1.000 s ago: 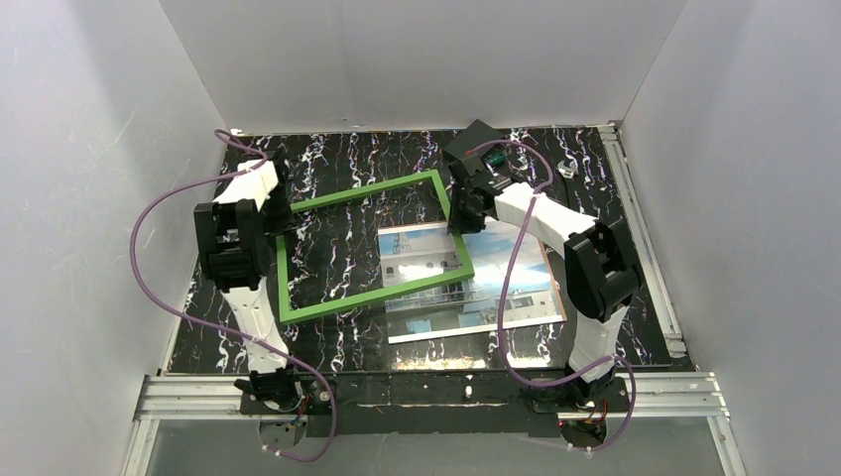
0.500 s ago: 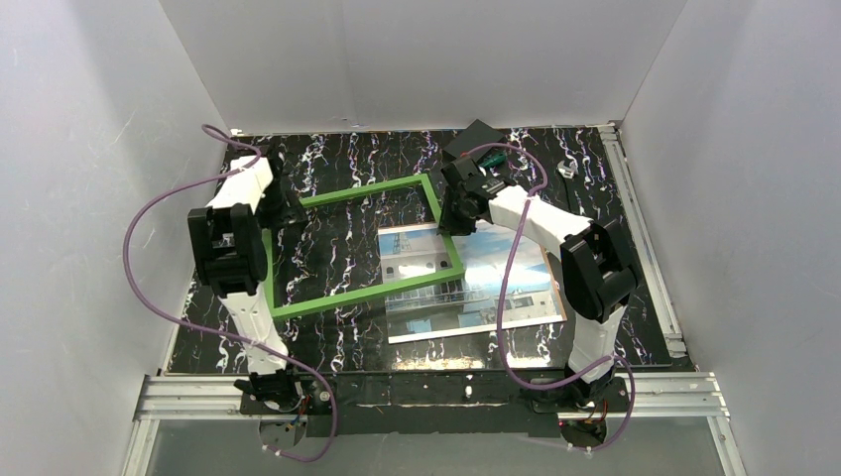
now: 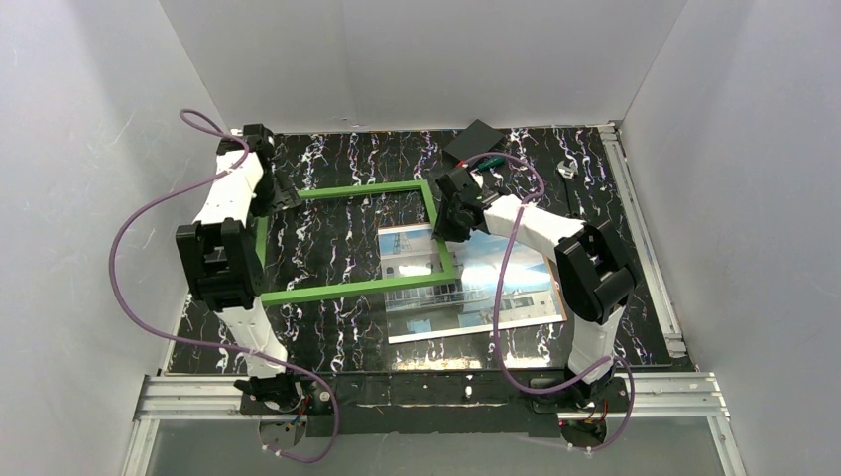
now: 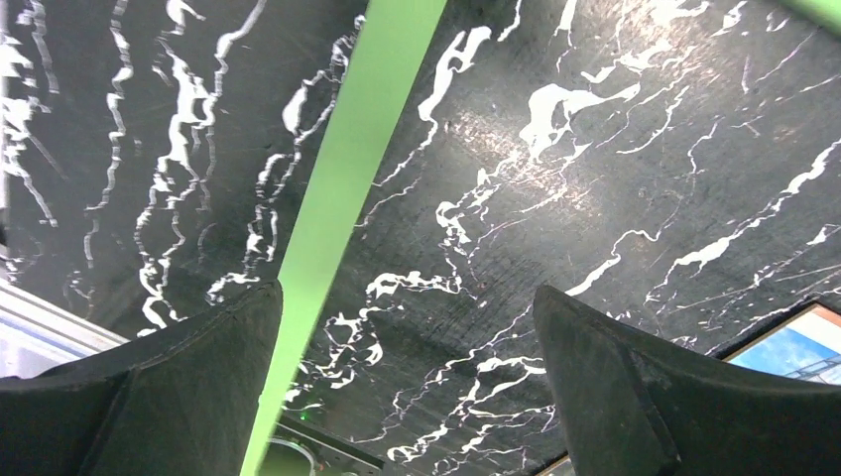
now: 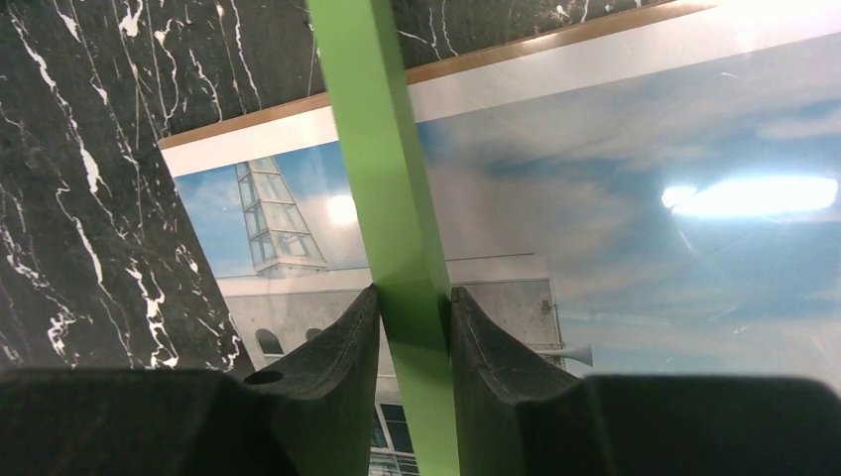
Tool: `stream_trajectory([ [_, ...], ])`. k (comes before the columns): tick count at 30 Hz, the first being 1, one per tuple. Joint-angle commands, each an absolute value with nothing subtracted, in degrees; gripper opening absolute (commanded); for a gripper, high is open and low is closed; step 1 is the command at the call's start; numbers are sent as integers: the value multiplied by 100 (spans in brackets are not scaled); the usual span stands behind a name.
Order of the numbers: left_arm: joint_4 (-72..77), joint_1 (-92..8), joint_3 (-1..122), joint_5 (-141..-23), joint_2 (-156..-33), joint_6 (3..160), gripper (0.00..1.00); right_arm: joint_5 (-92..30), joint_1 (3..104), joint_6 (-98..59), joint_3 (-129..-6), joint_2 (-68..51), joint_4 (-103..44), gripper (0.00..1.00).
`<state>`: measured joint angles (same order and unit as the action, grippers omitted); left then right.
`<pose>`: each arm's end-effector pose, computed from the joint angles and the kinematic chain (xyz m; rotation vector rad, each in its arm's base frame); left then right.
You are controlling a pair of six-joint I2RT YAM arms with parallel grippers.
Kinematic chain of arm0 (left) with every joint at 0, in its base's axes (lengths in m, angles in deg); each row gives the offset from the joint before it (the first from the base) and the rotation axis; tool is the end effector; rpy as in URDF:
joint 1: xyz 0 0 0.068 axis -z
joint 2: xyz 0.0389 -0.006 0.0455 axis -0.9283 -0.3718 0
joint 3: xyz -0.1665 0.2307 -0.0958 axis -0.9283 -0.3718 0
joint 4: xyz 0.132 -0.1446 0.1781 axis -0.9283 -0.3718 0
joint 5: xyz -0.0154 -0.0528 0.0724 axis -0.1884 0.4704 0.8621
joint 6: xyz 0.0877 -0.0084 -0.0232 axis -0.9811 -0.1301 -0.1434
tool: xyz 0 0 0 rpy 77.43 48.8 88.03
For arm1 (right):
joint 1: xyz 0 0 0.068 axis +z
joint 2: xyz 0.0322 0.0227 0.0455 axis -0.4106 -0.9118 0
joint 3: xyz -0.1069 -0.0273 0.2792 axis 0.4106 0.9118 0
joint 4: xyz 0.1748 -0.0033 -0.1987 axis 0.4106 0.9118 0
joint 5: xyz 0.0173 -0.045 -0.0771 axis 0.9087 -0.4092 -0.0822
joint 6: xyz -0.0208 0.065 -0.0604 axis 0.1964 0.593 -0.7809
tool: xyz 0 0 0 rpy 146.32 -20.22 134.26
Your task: Take the photo out of the frame
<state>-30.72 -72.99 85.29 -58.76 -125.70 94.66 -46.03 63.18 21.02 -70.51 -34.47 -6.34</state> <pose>0.4709 0.0606 0.3107 -0.7039 2.1424 0.1092 0.3556 0.2734 0.2037 0.2367 2.5237 0.4661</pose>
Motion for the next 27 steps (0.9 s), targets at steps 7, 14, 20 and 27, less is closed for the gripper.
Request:
stream_trajectory([
  [7,-3797,-7456,8293,-5822,-12707,9654,98,-5255,6380,2168,-6972,-2941,-1088,1],
  [14,-3601,-7220,8142,-7302,-11729,10205,98,-4866,6407,2090,-7376,-3290,-1466,1],
  [20,-3190,-6475,7976,-8507,-11120,10099,98,-4539,6485,1993,-8397,-4000,-1507,1],
  [27,-3047,-6273,7947,-9320,-10409,10335,98,-4082,6603,2200,-9597,-5002,-1648,1],
])
